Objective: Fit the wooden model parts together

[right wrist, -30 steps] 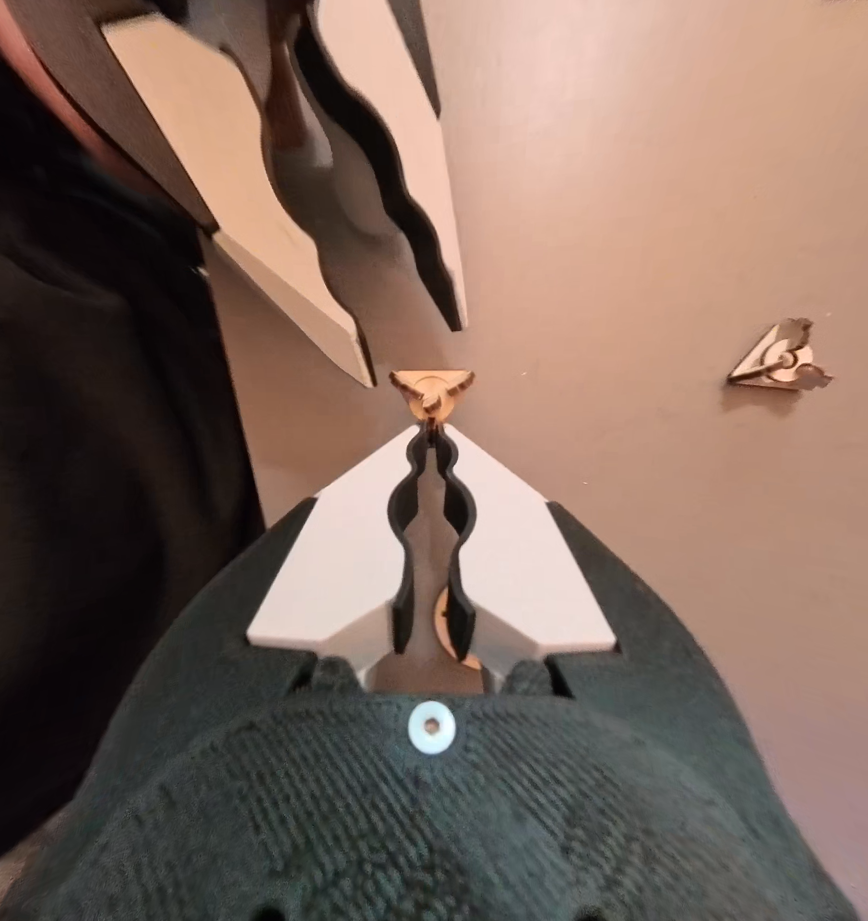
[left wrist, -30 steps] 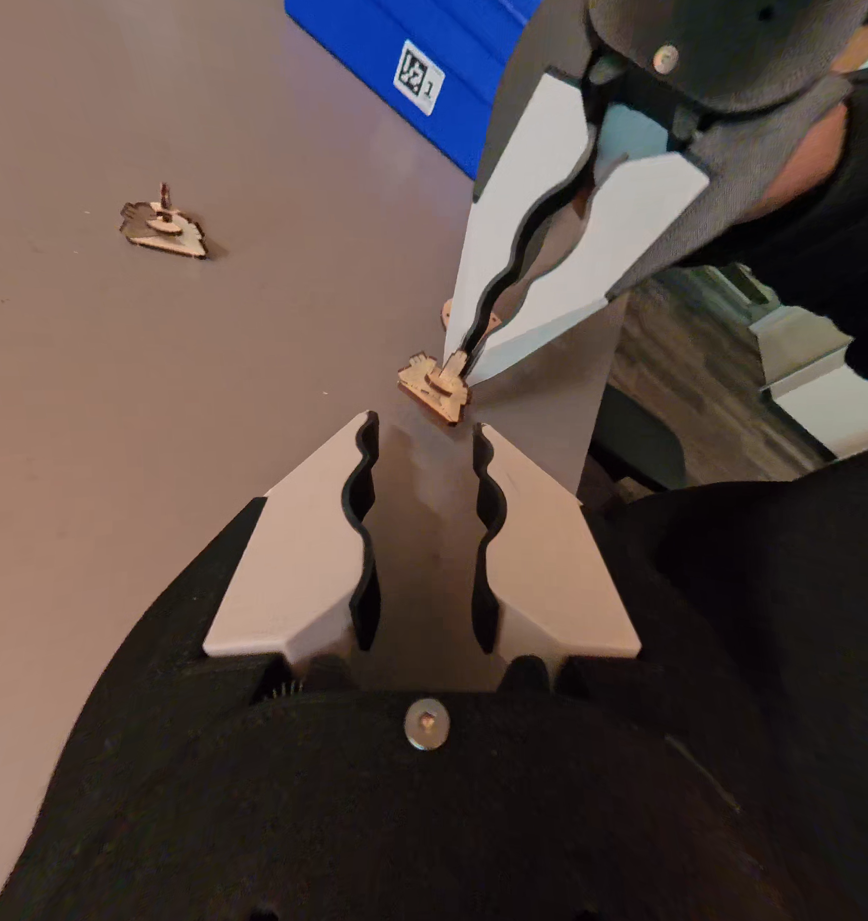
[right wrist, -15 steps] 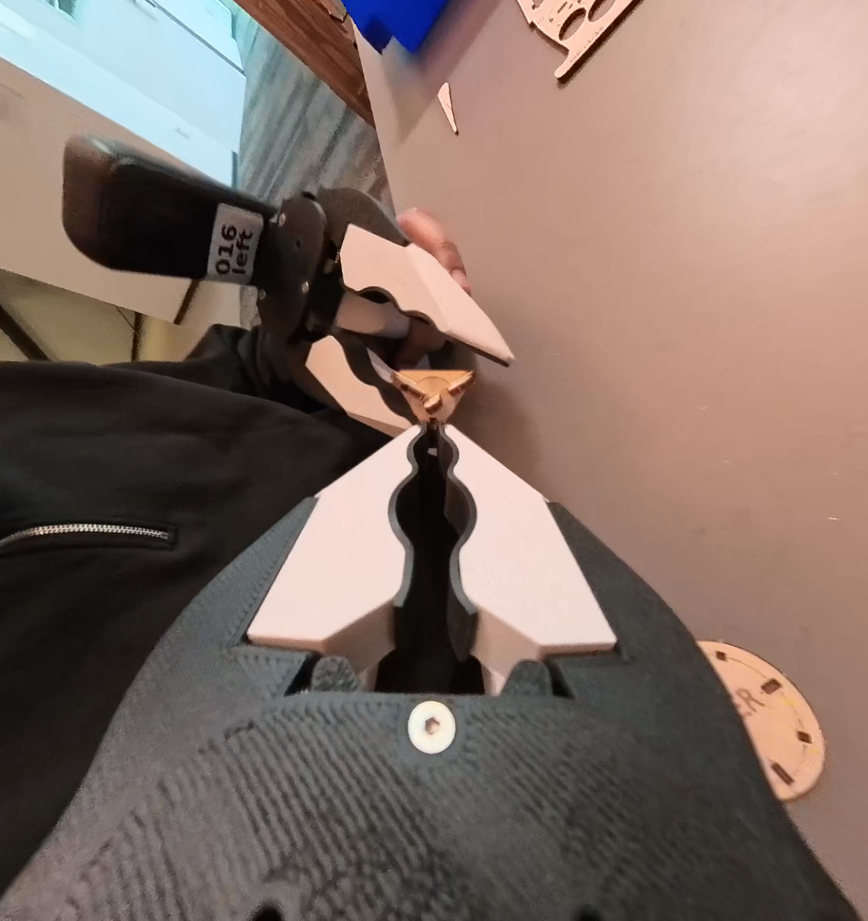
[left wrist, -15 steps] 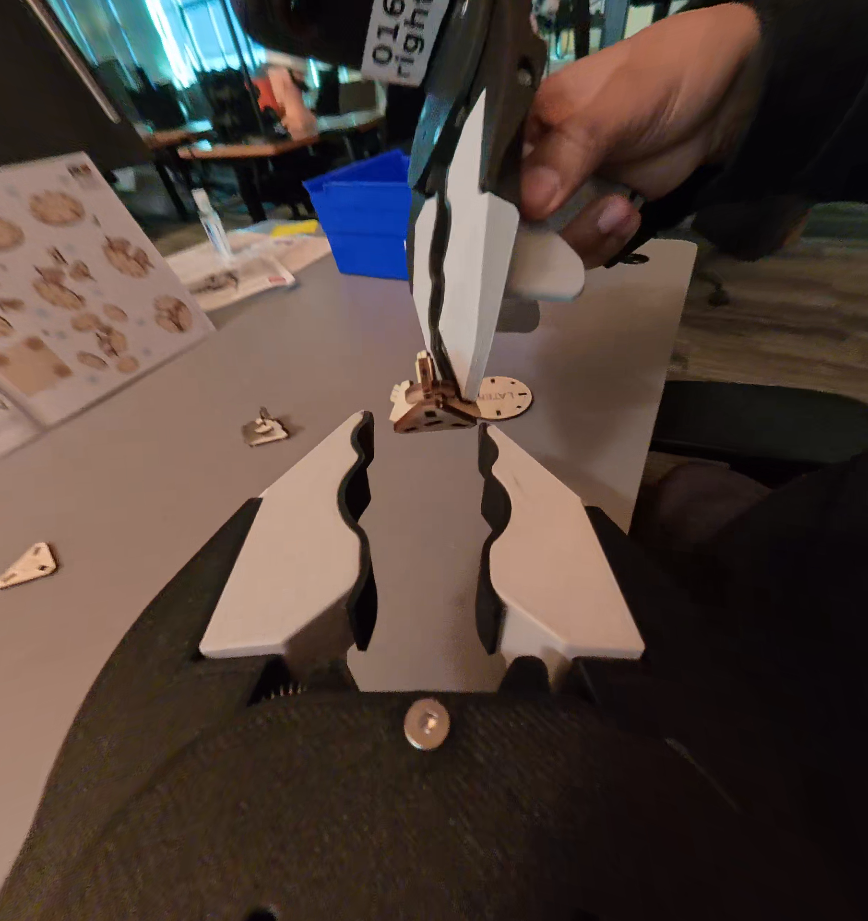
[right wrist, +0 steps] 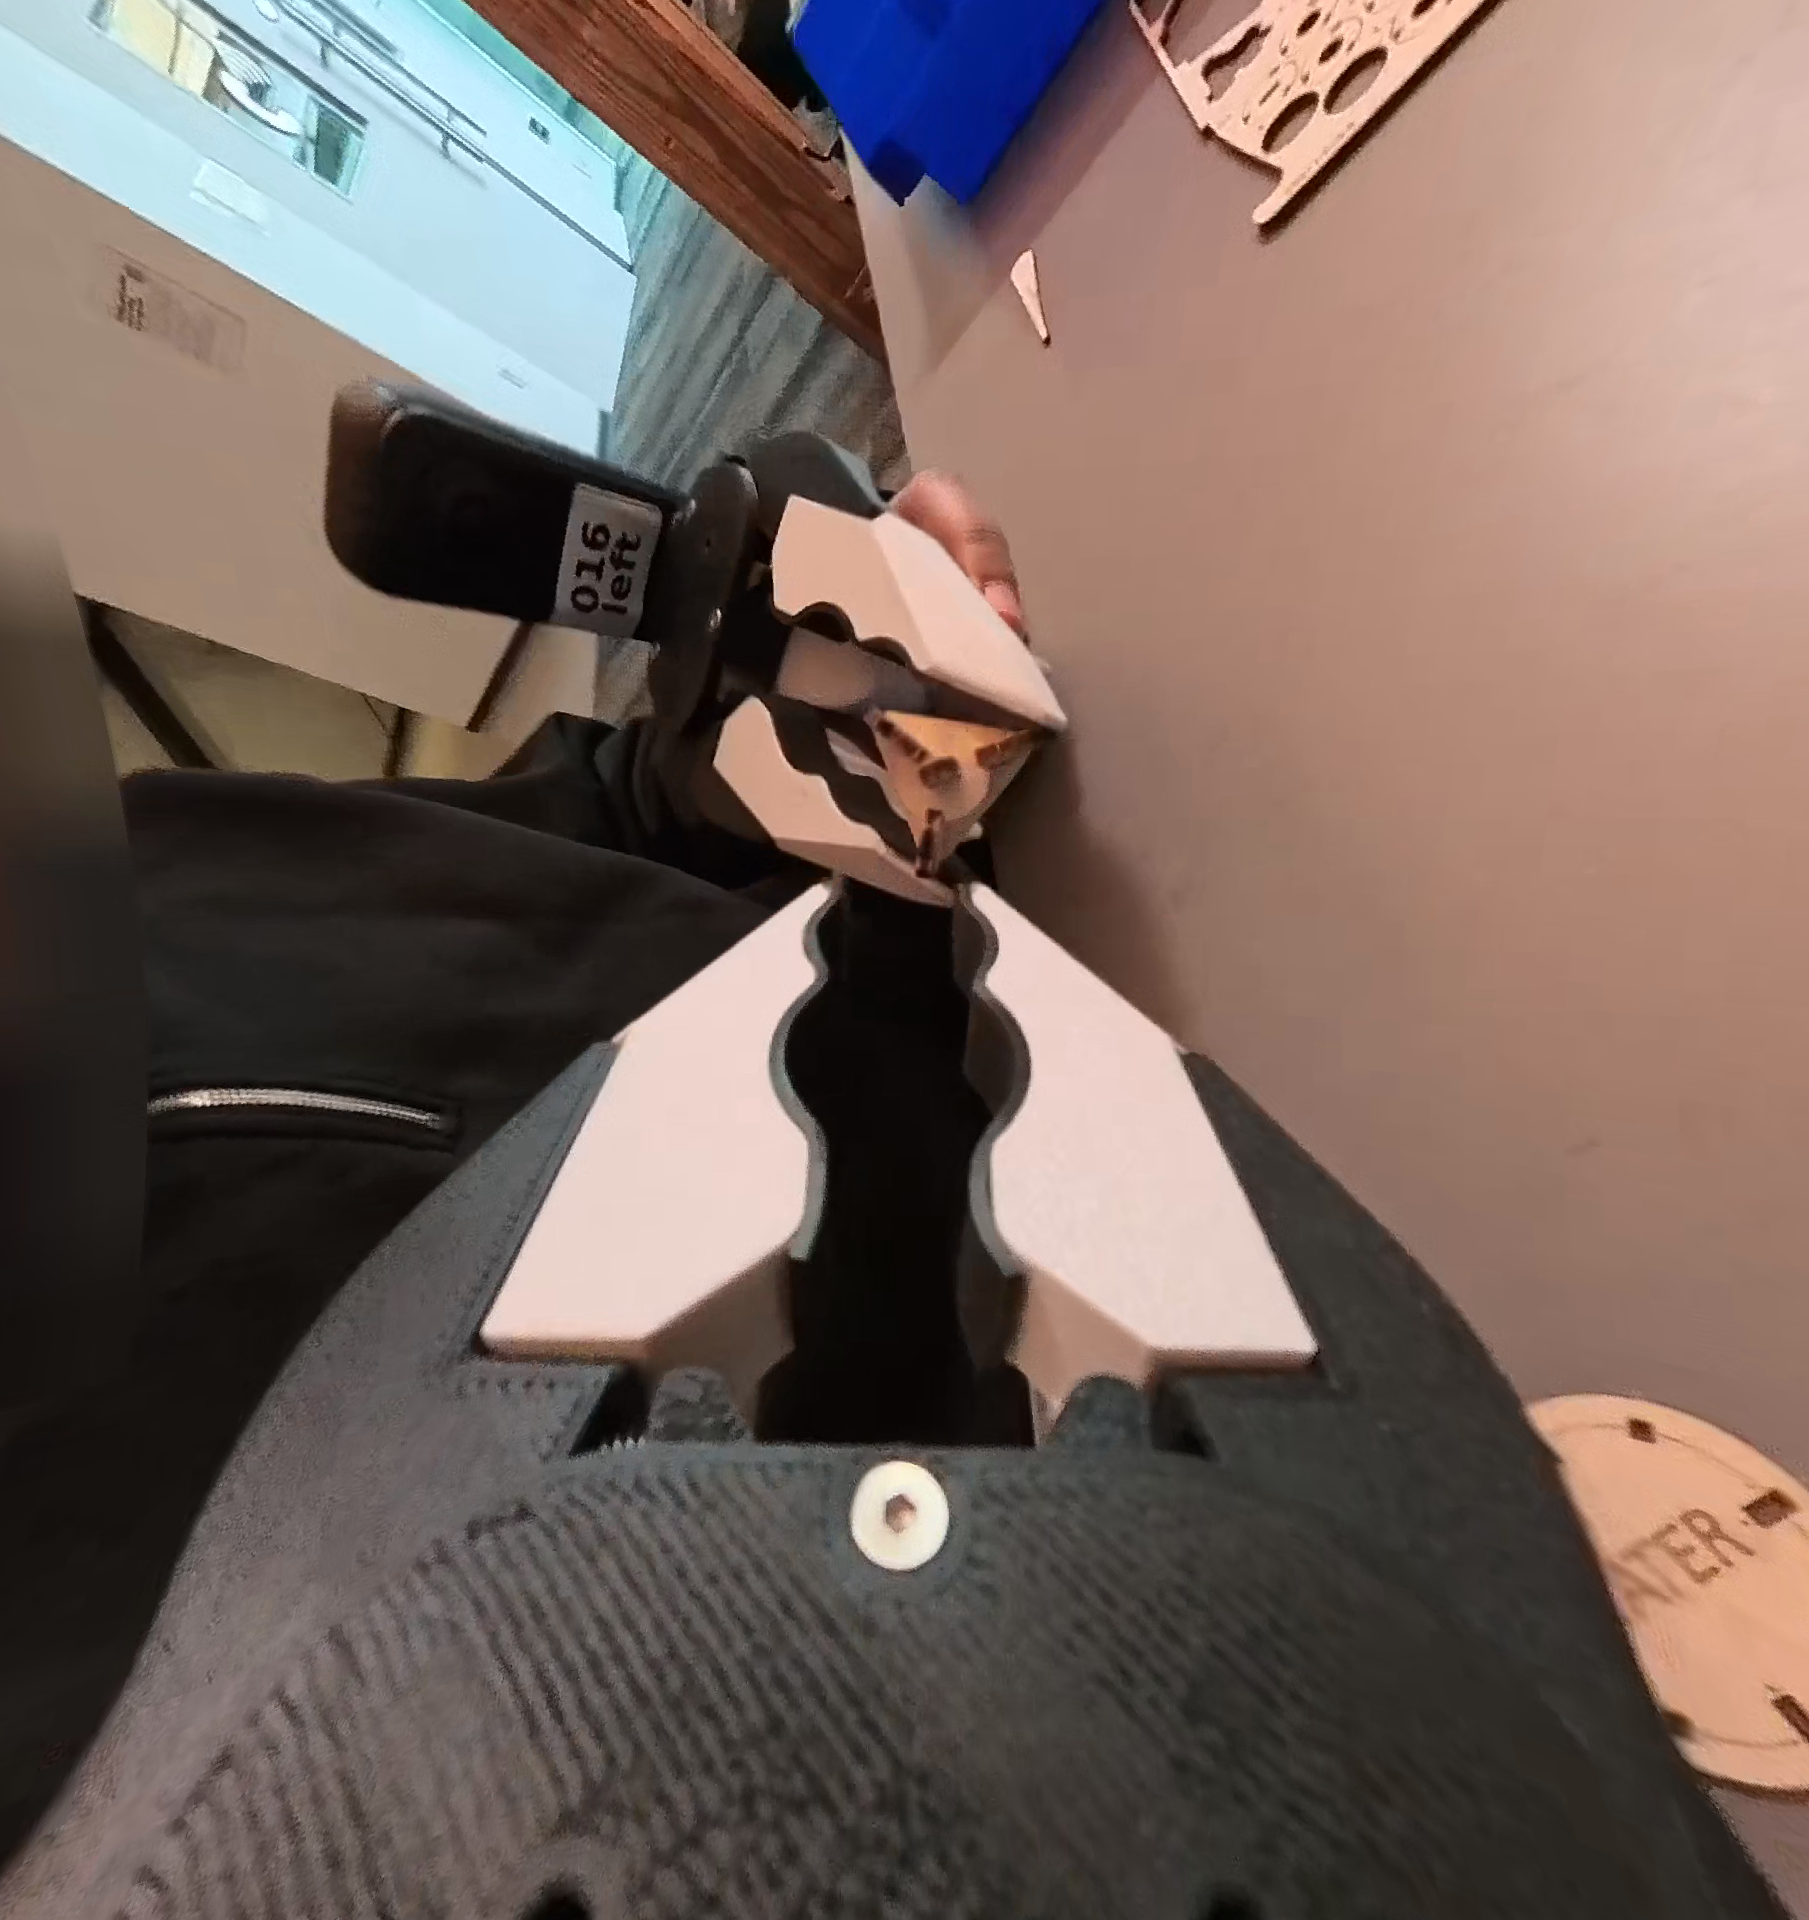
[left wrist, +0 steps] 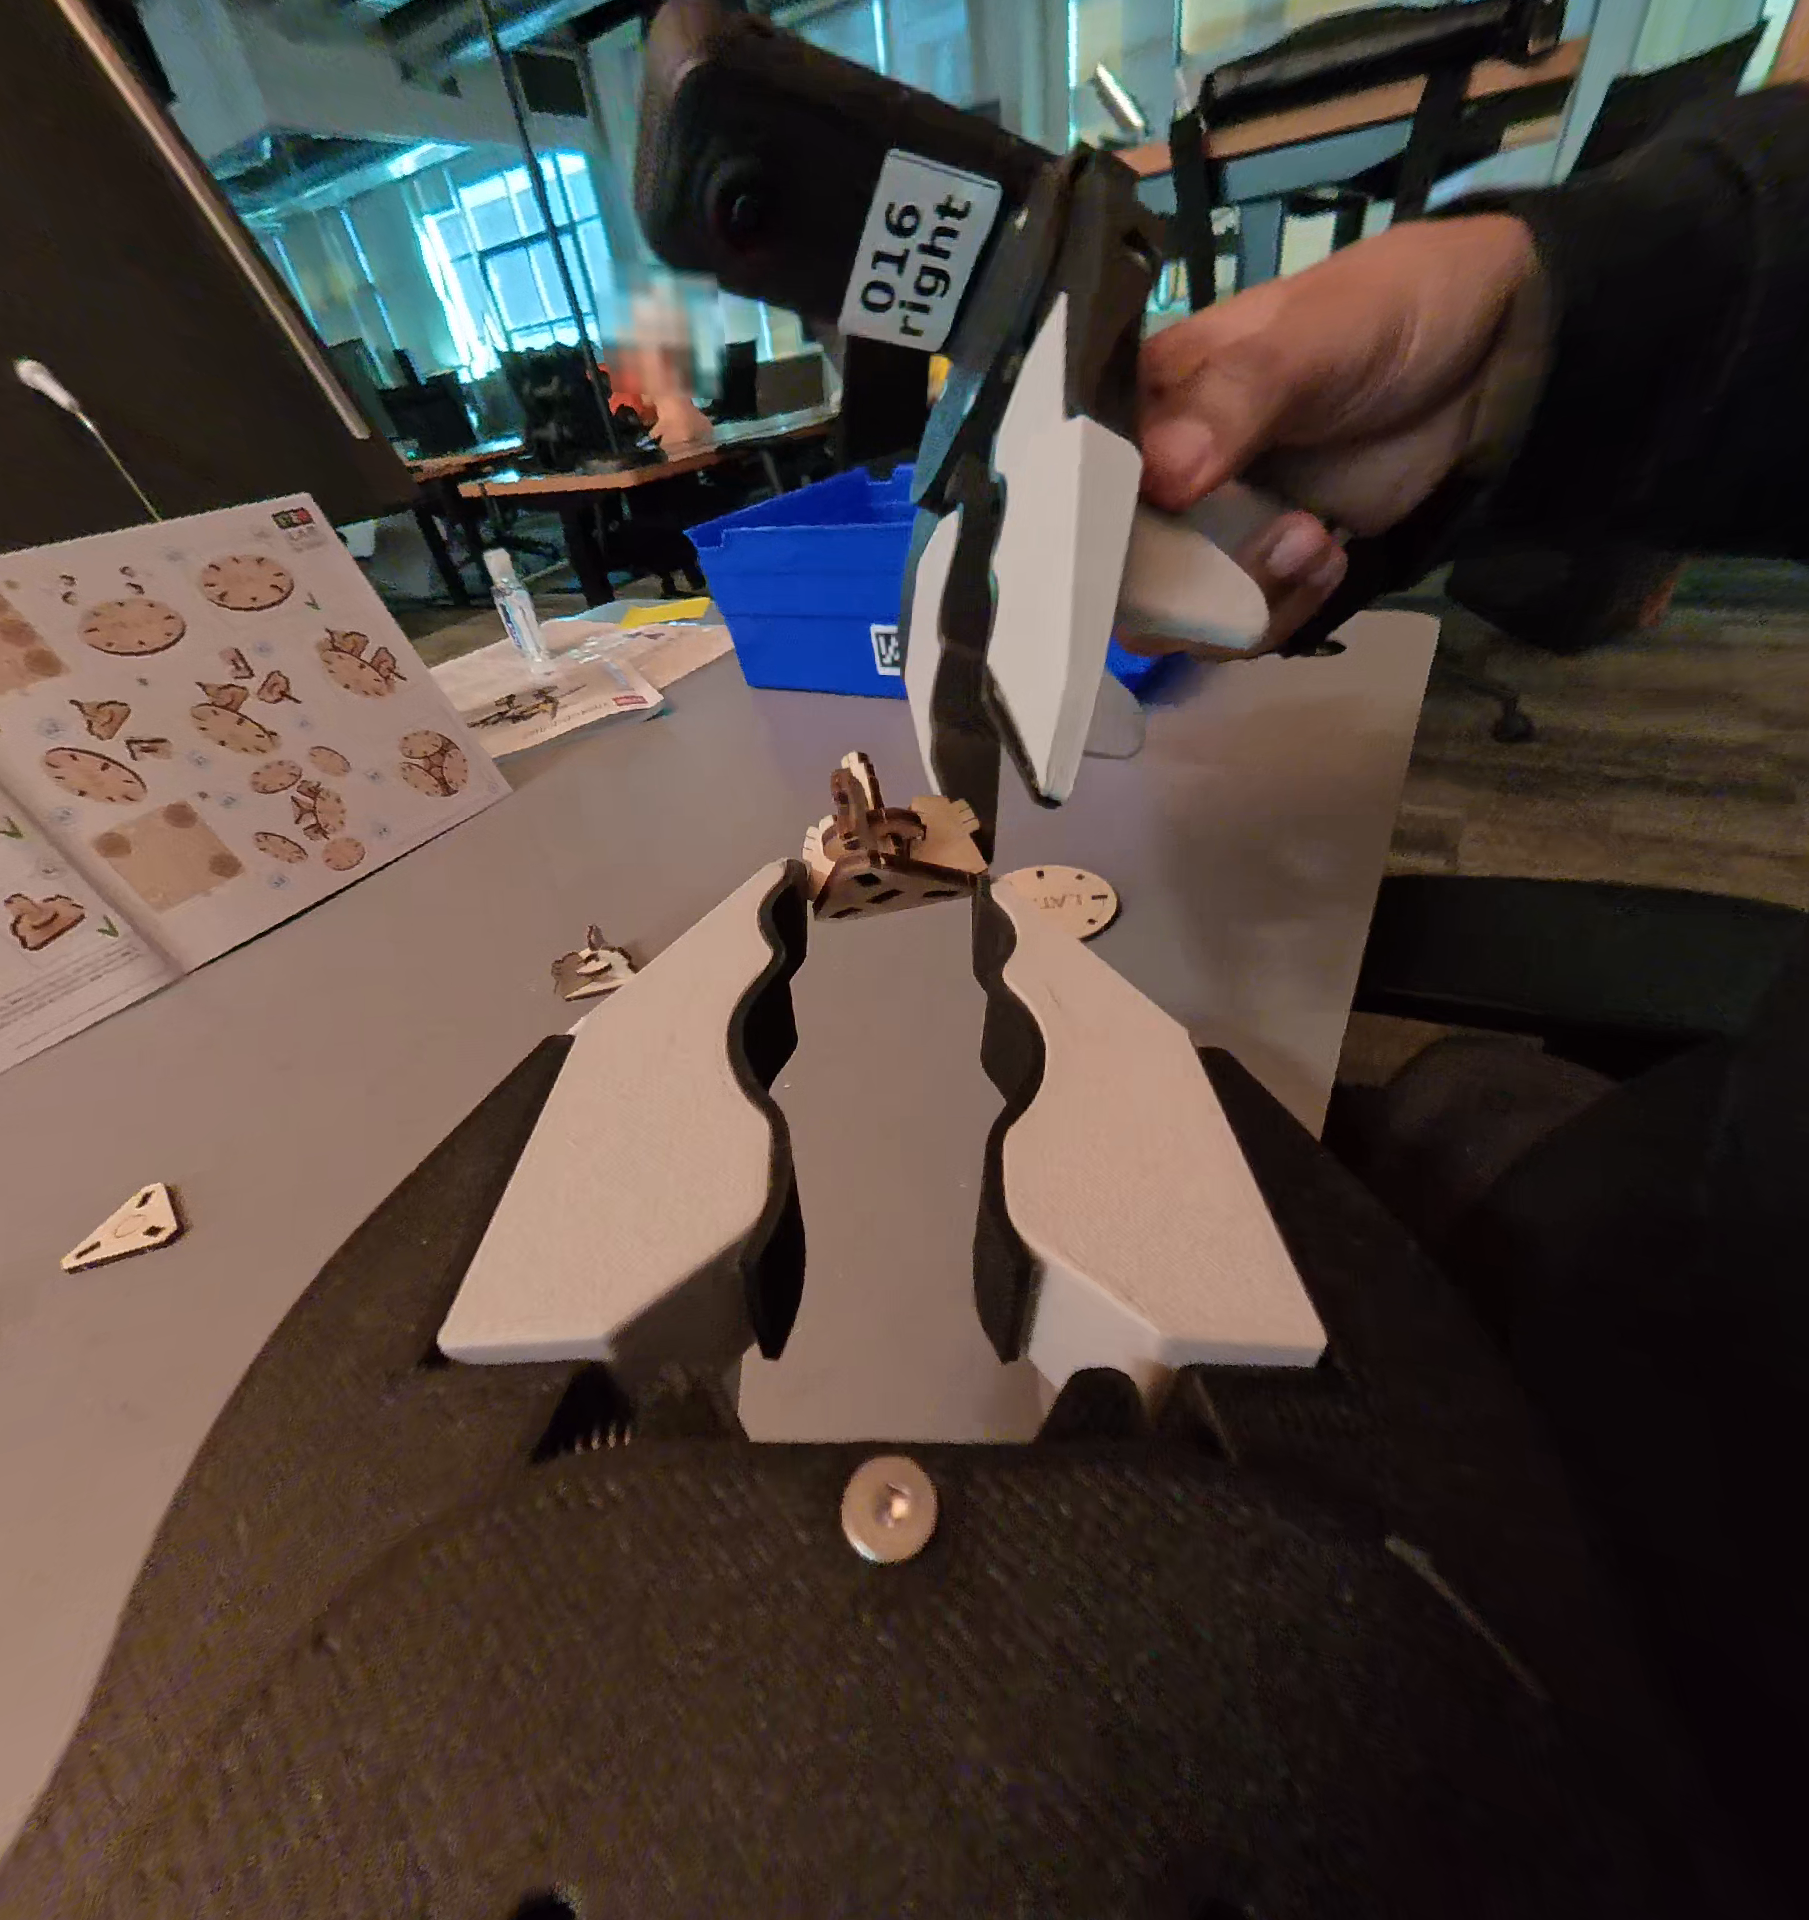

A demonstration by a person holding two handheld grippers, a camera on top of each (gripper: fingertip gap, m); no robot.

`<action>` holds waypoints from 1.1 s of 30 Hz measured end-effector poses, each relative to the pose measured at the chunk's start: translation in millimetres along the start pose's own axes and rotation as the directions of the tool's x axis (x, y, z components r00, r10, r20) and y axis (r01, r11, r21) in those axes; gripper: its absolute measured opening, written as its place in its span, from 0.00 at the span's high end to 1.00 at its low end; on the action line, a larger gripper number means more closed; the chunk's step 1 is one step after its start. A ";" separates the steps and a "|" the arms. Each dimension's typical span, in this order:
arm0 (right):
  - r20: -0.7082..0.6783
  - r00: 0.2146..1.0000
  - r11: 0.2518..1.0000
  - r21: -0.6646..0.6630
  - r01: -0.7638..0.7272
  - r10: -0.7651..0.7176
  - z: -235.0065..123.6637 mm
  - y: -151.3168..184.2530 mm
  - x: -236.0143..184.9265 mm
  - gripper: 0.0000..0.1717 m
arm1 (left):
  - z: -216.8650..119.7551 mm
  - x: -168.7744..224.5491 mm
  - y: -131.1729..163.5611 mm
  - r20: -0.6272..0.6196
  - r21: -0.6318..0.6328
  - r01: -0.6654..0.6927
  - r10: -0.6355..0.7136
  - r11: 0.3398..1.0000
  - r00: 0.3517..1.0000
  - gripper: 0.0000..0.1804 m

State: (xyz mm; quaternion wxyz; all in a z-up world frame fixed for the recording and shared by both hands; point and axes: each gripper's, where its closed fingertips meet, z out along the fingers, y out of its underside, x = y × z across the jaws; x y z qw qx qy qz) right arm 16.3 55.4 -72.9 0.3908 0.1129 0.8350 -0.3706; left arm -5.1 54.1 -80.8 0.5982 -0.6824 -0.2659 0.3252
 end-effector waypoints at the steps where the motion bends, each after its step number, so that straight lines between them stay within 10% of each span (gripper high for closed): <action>1: -0.025 0.999 0.999 0.008 0.048 -0.048 -2.4 -1.3 1.1 0.88 | -0.8 0.1 -1.5 -0.011 0.011 0.023 -0.023 1.000 1.000 0.83; 5: -0.167 0.927 0.936 0.049 0.349 -0.337 -15.9 -10.9 2.8 0.81 | -4.2 7.1 -8.6 -0.100 0.057 0.128 -0.122 0.990 0.988 0.83; 11: -0.283 0.648 0.654 0.088 0.752 -0.707 -12.4 -10.1 -21.9 0.73 | -11.1 15.8 -19.3 -0.239 0.101 0.269 -0.239 0.958 0.941 0.83; 33: -0.065 0.663 0.650 0.145 0.746 -0.746 -2.1 0.2 -44.5 0.86 | -16.7 44.8 -34.6 -0.345 0.095 0.214 -0.169 0.972 0.923 0.84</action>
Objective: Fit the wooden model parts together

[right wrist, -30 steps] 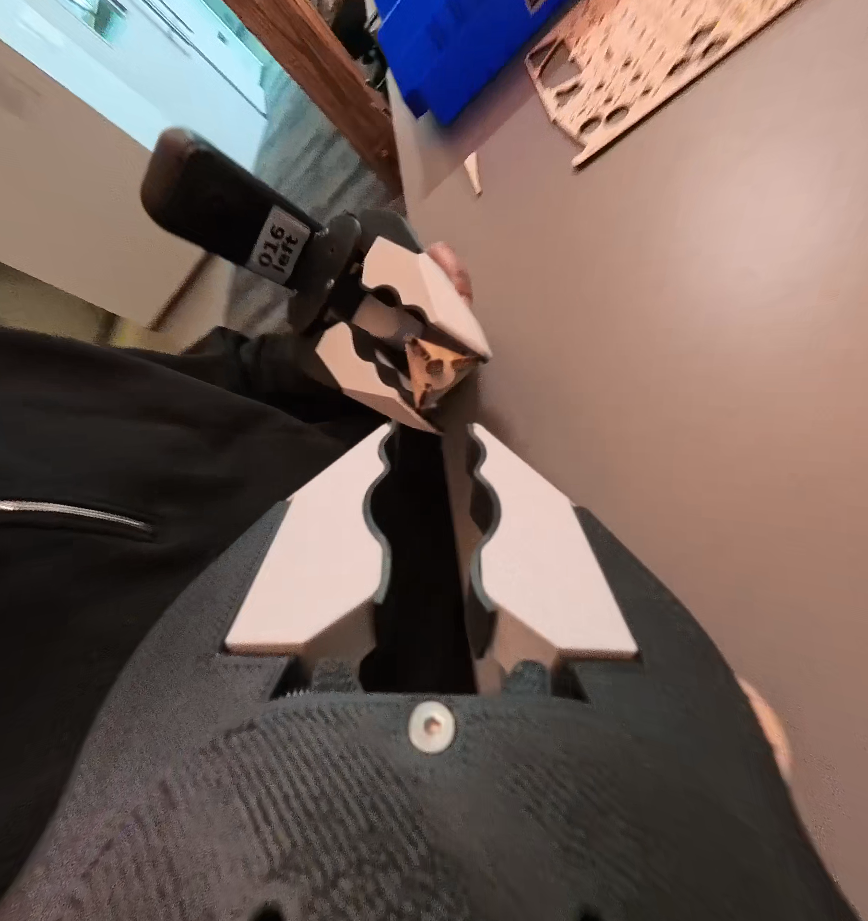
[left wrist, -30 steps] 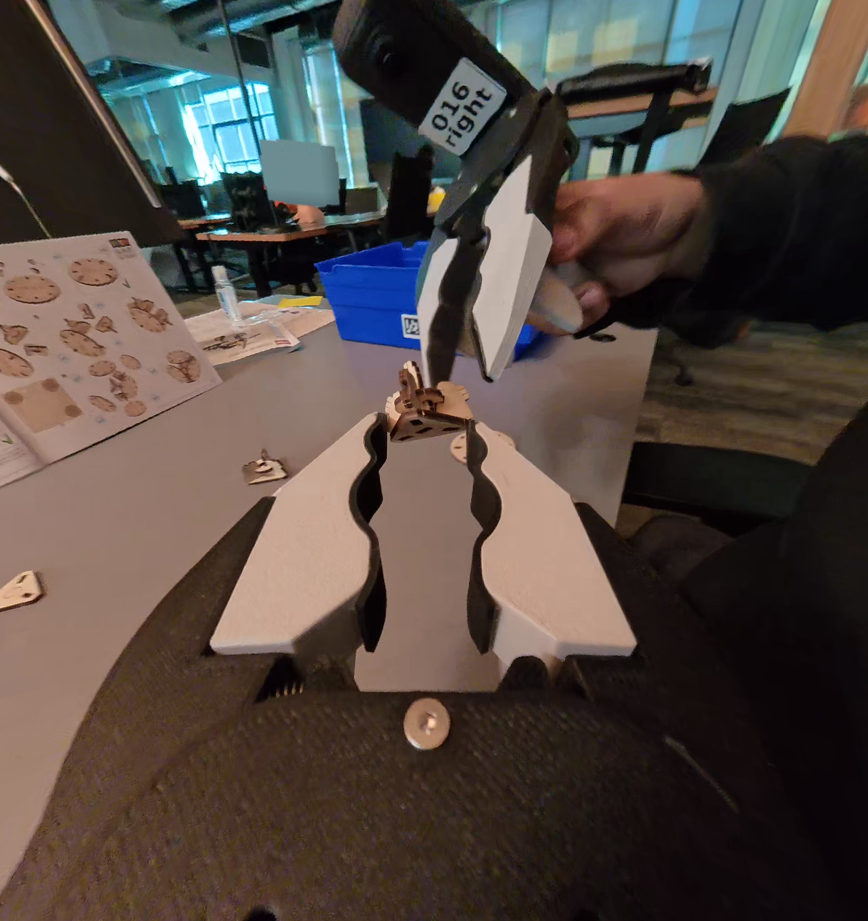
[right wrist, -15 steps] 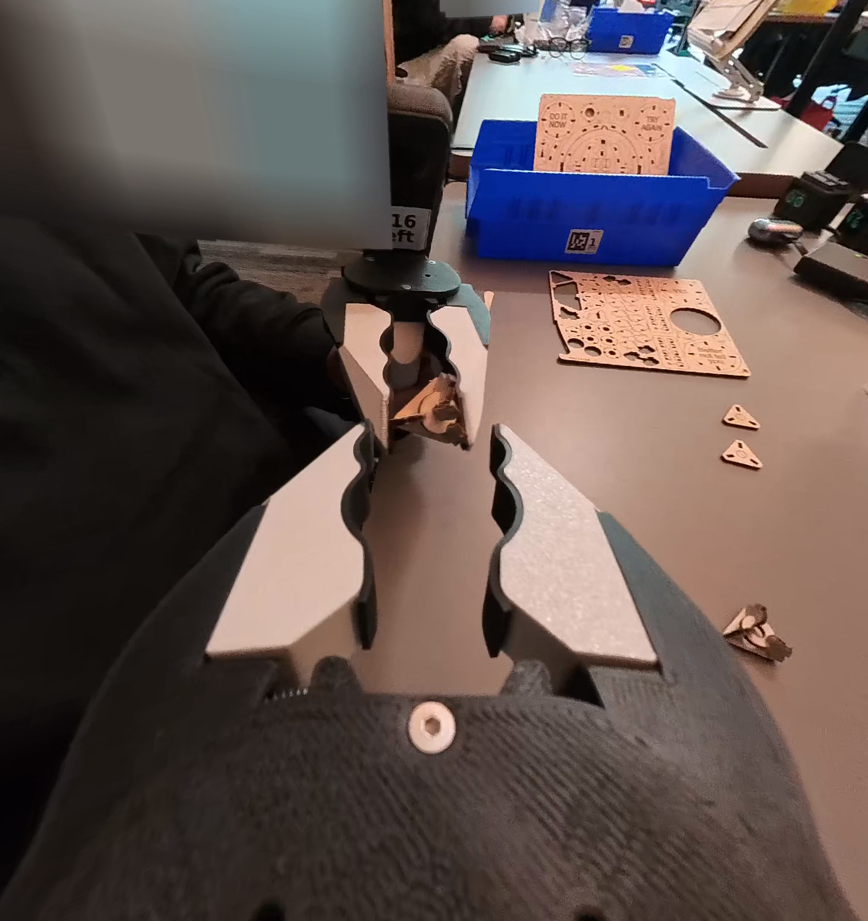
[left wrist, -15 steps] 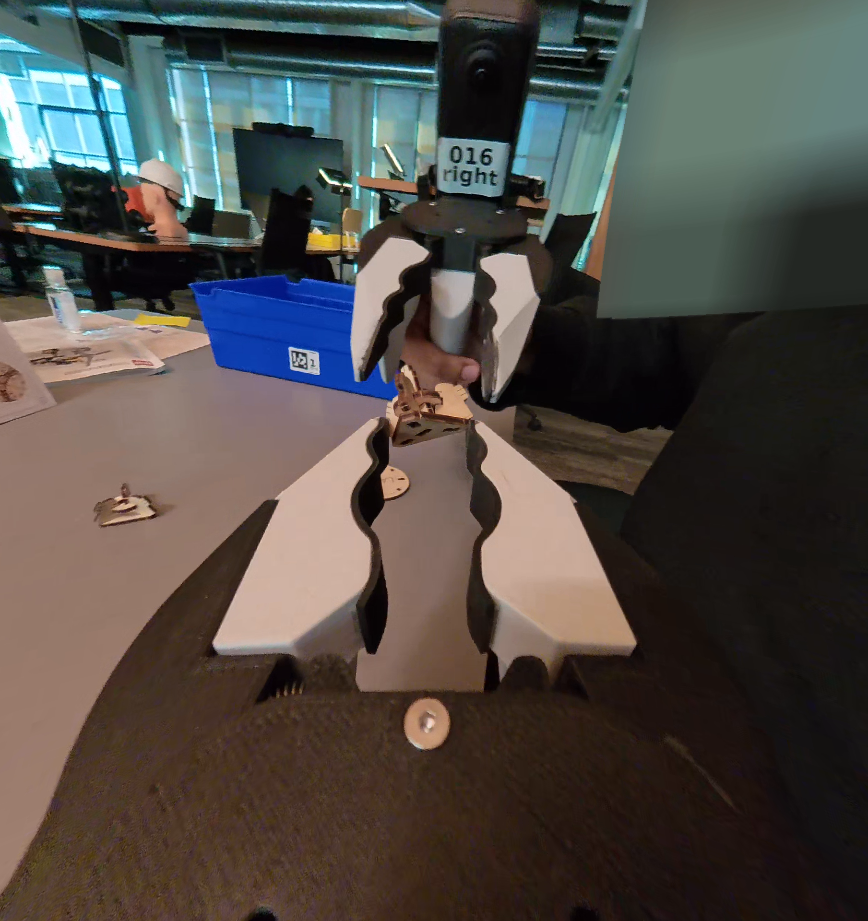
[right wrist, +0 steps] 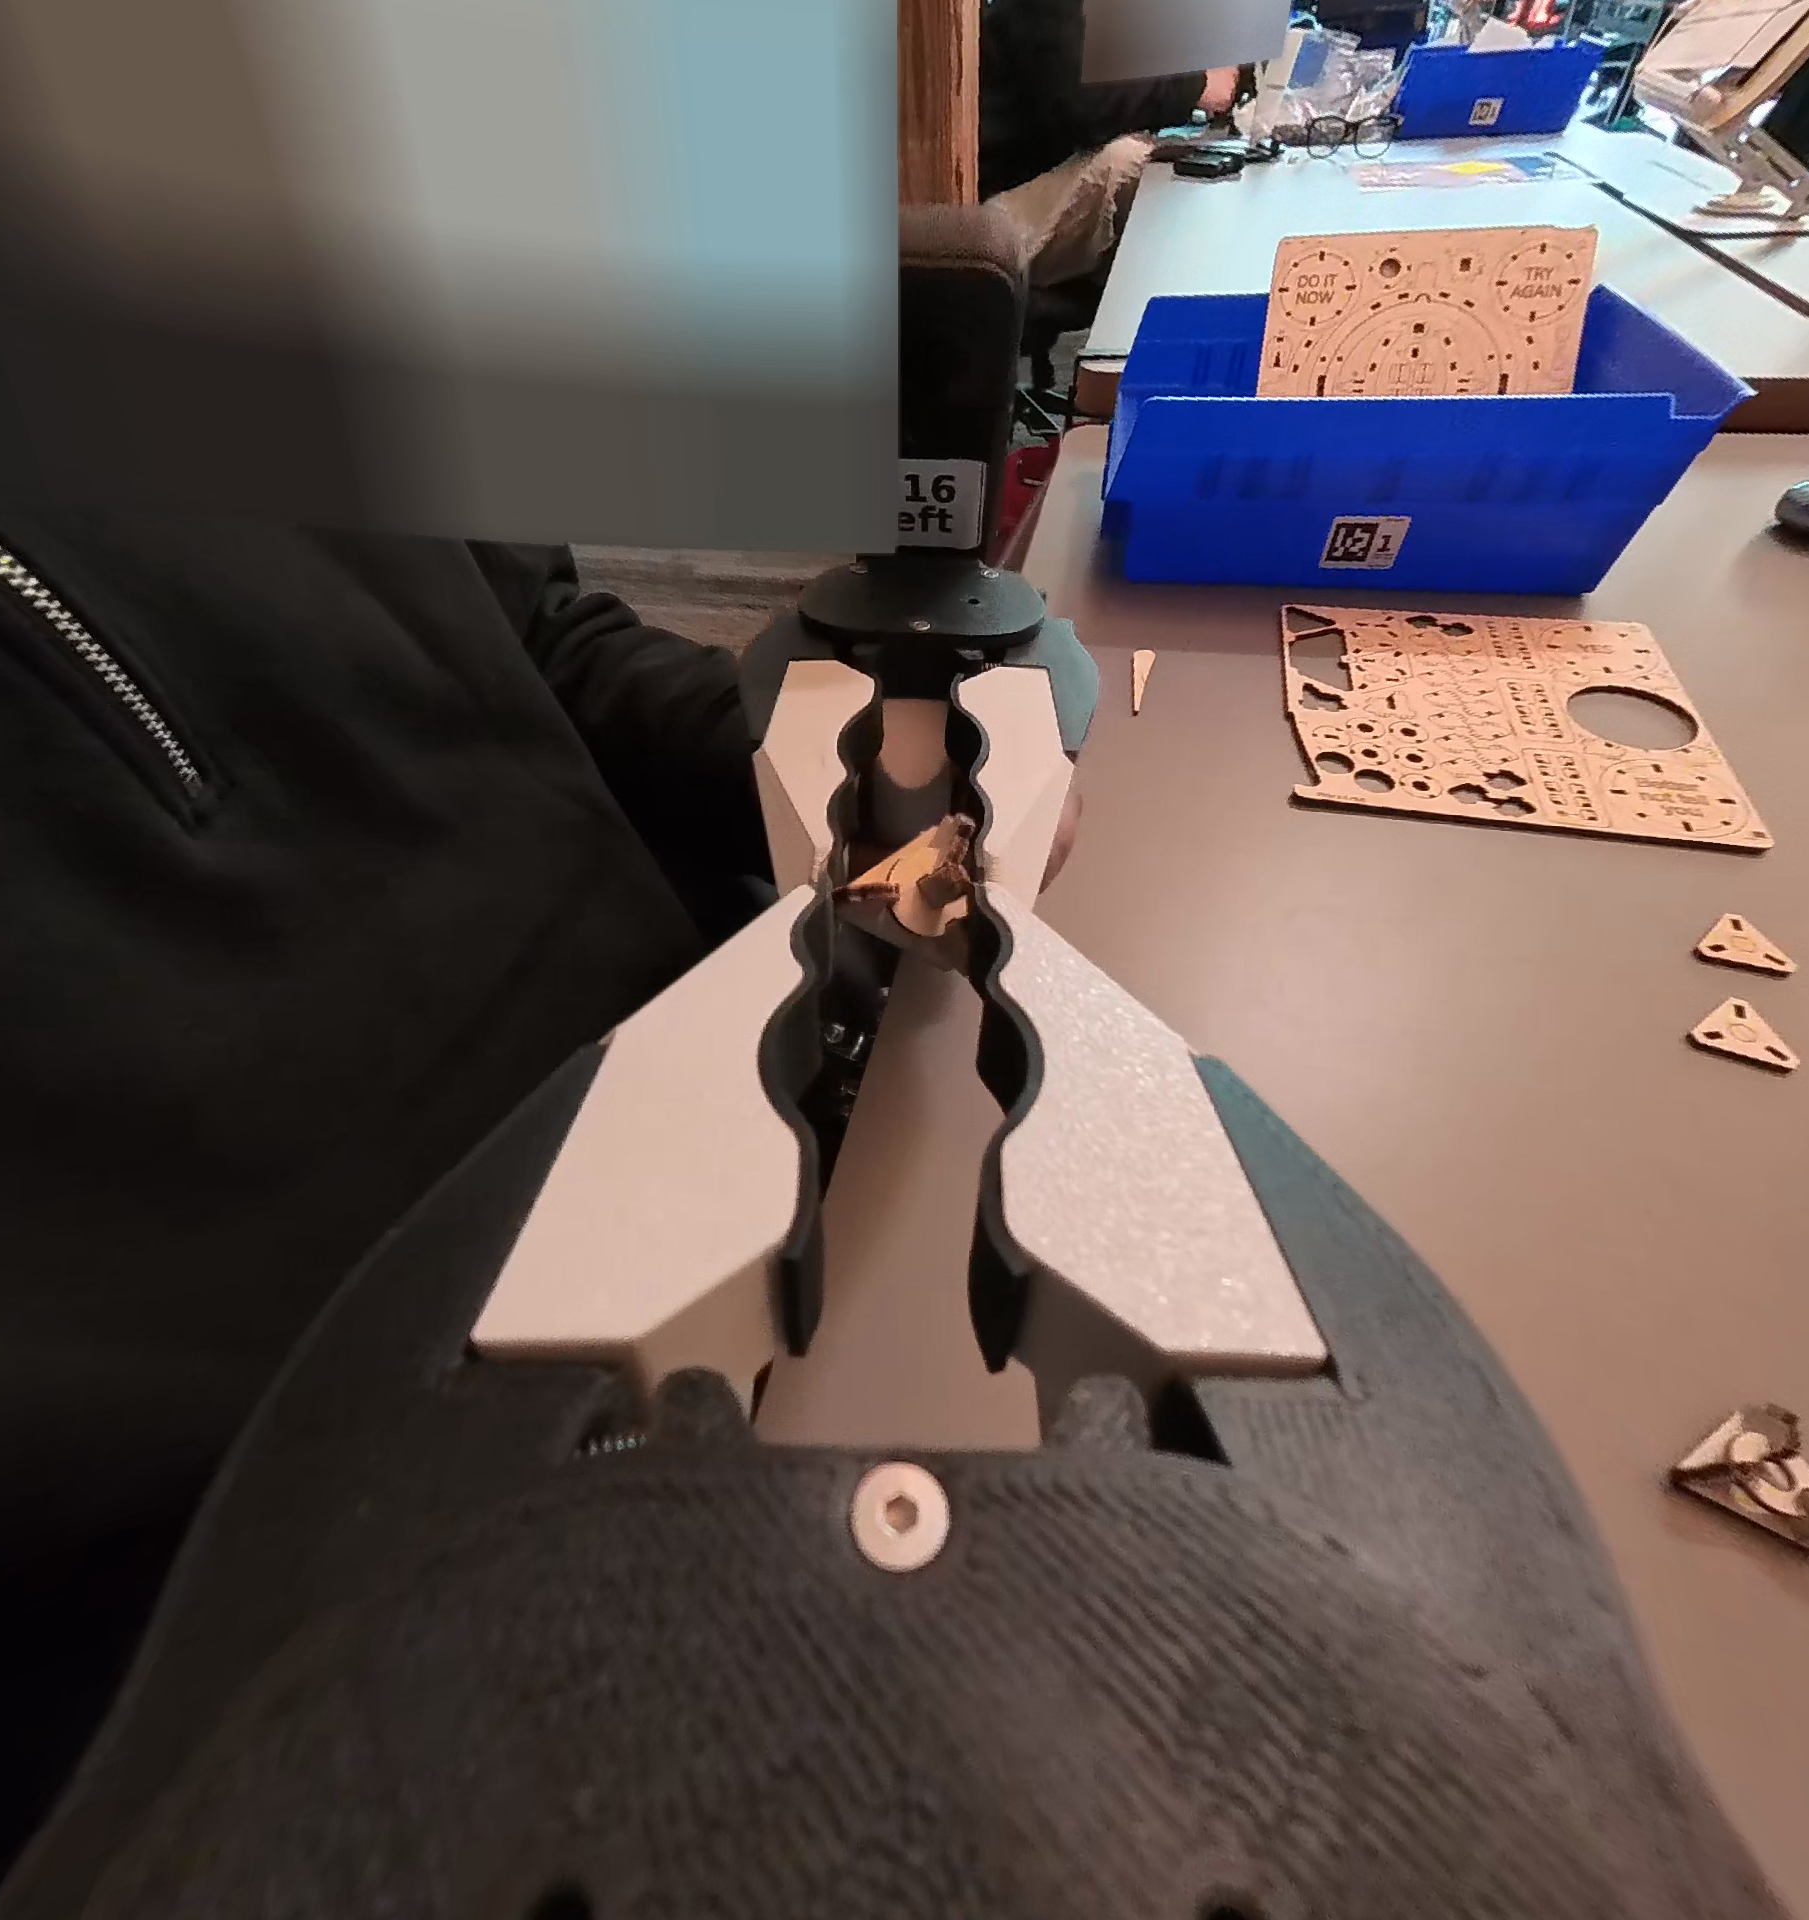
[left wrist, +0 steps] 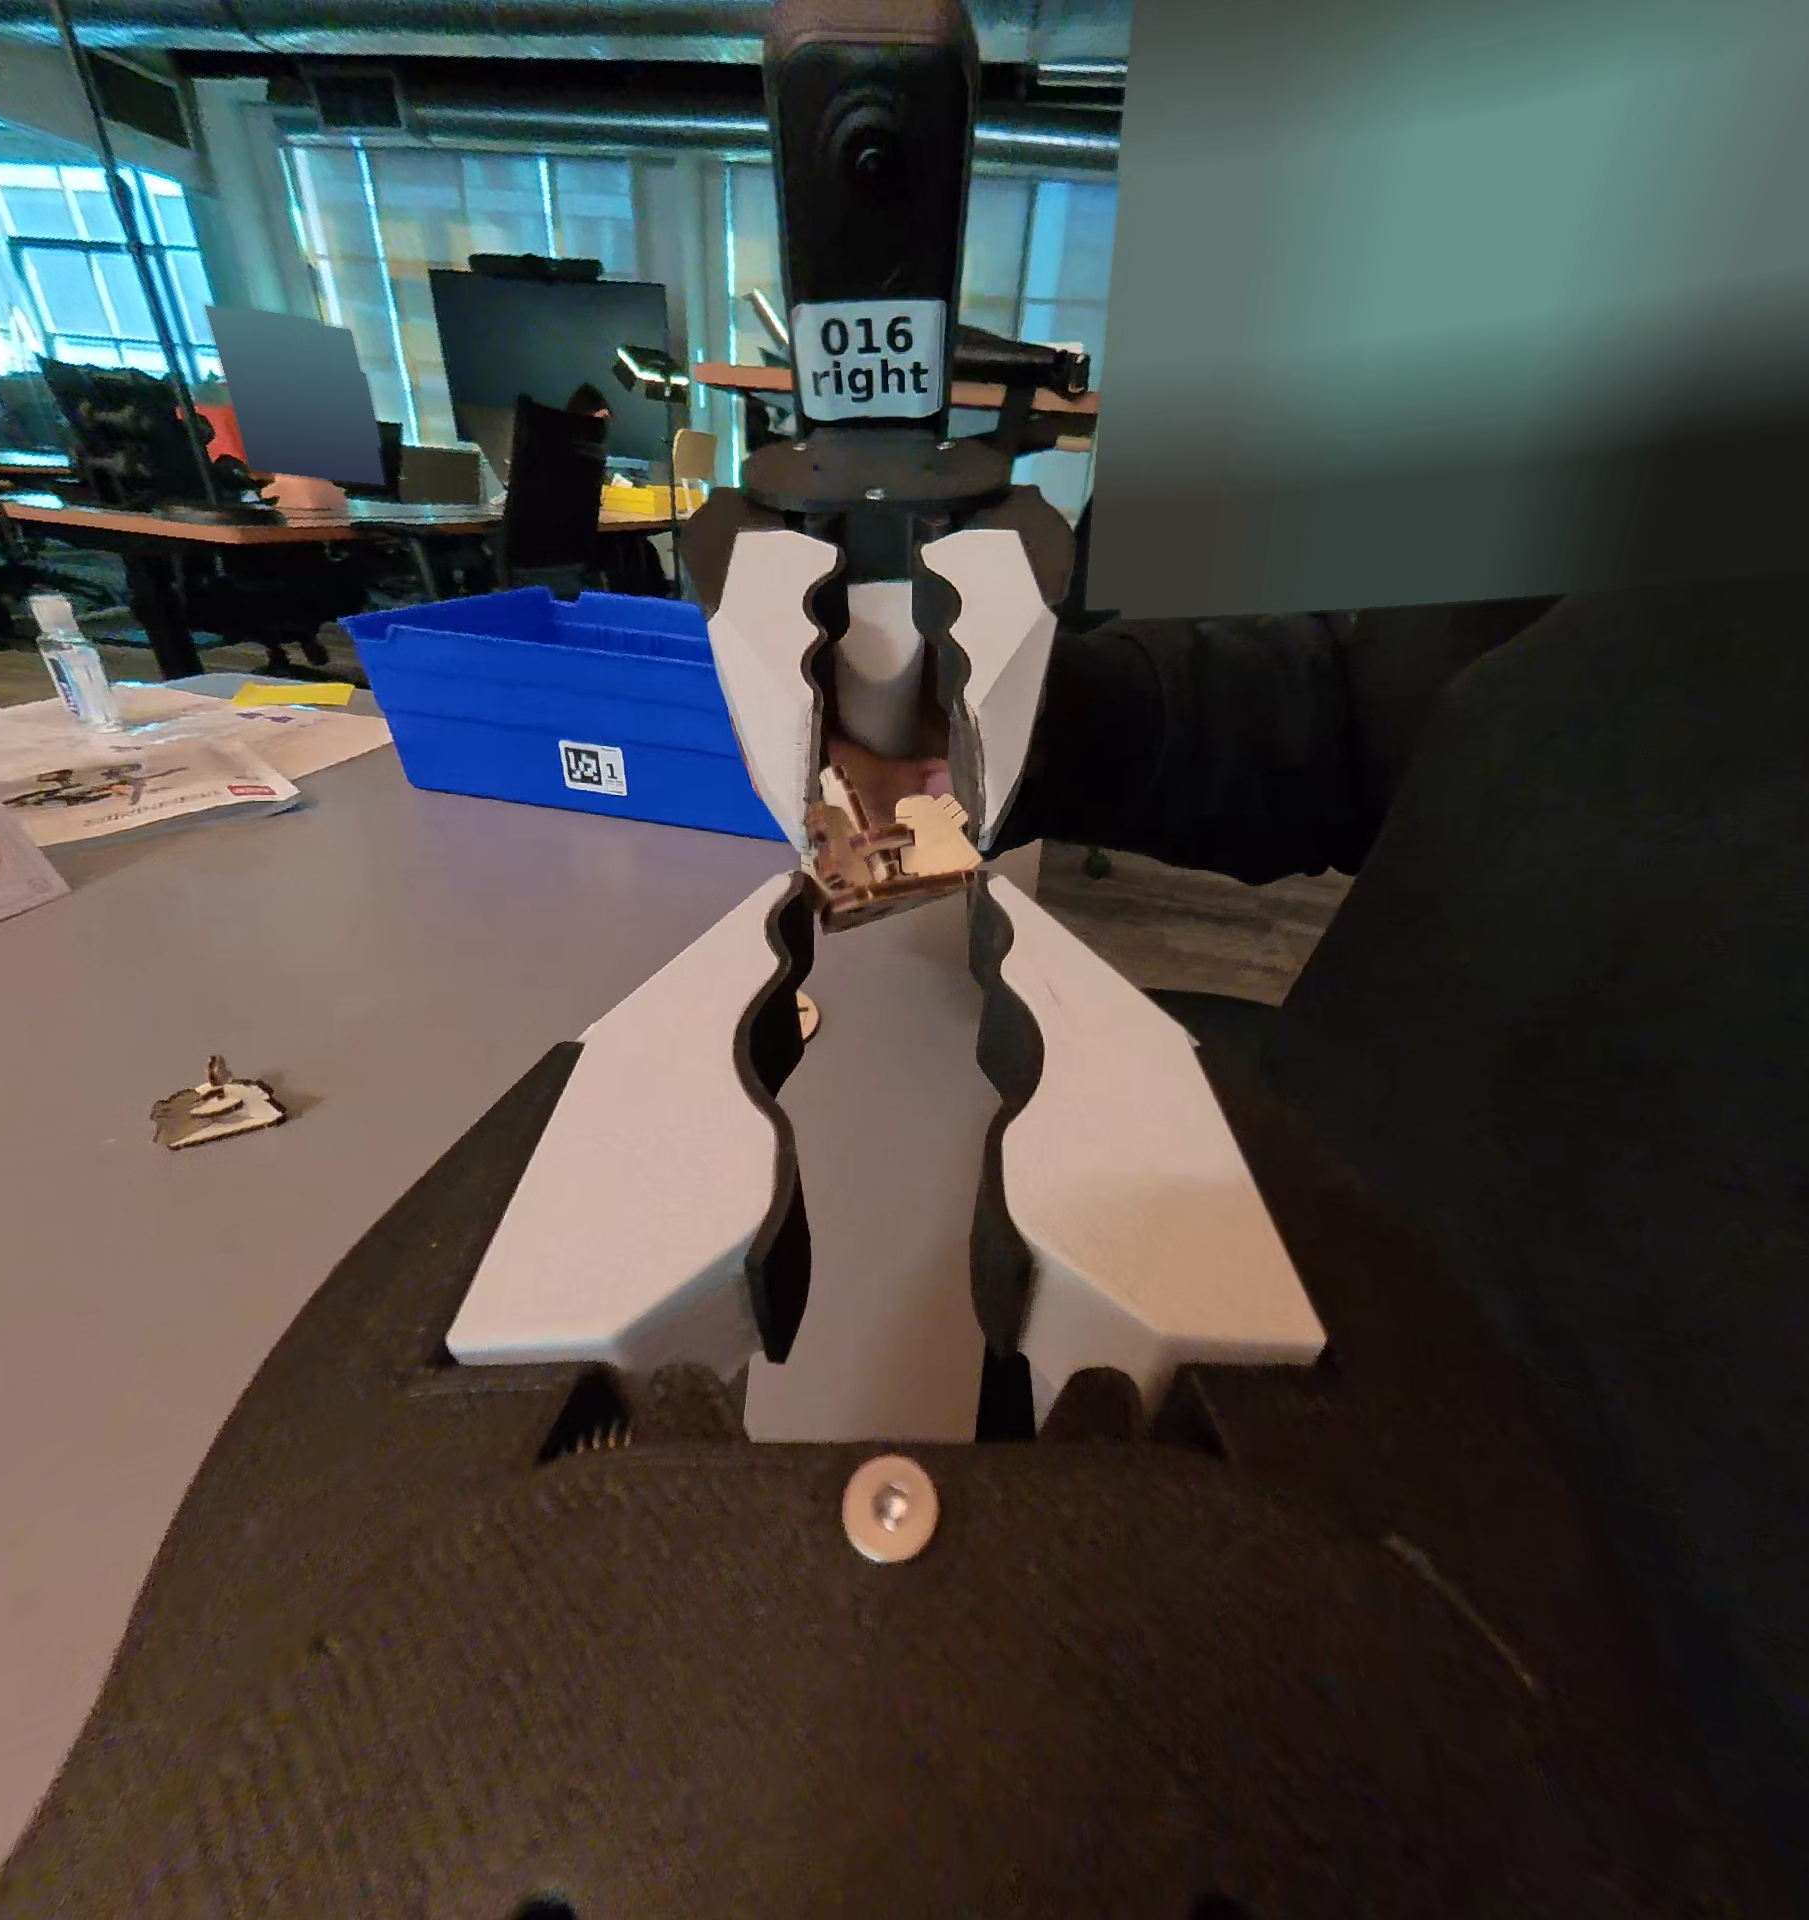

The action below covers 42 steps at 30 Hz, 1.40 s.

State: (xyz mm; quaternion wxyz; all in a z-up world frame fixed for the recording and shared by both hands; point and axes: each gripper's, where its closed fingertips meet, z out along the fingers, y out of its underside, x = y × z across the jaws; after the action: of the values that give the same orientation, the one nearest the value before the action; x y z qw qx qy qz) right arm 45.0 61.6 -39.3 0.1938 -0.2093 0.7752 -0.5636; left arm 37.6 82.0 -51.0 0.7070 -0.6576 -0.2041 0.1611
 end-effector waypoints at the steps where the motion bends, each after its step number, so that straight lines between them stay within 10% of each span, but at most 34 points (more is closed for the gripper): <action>1: 0.002 1.000 1.000 0.002 -0.003 0.003 -0.2 0.1 -0.2 0.86 | 0.3 0.1 0.1 0.006 -0.006 -0.010 0.010 1.000 1.000 0.84; 27: -0.075 0.997 1.000 -0.003 0.028 -0.028 -1.3 5.1 4.1 0.88 | 3.6 -4.8 6.8 0.066 -0.047 -0.033 0.036 0.998 0.997 0.85; 31: -0.205 0.972 0.993 -0.016 0.114 -0.115 -9.9 -0.4 15.3 0.65 | 0.4 -16.3 8.6 0.102 -0.031 0.025 -0.022 0.999 0.995 0.85; 36: -0.401 0.773 0.870 -0.209 0.446 -0.492 -14.5 0.1 14.0 0.59 | -1.5 -23.9 0.0 0.069 0.070 0.215 -0.220 0.974 0.973 0.85; 42: -0.499 0.383 0.577 -0.322 0.751 -0.778 -7.5 -11.7 -1.0 0.77 | 3.1 -16.0 -10.4 -0.037 0.144 0.370 -0.369 0.918 0.929 0.85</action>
State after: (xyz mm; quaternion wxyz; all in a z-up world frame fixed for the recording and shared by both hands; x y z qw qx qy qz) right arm 43.0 64.8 -25.9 -0.3441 -0.3587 0.6209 -0.6062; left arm 21.8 75.9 -41.8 0.7727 -0.5536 -0.3085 0.0365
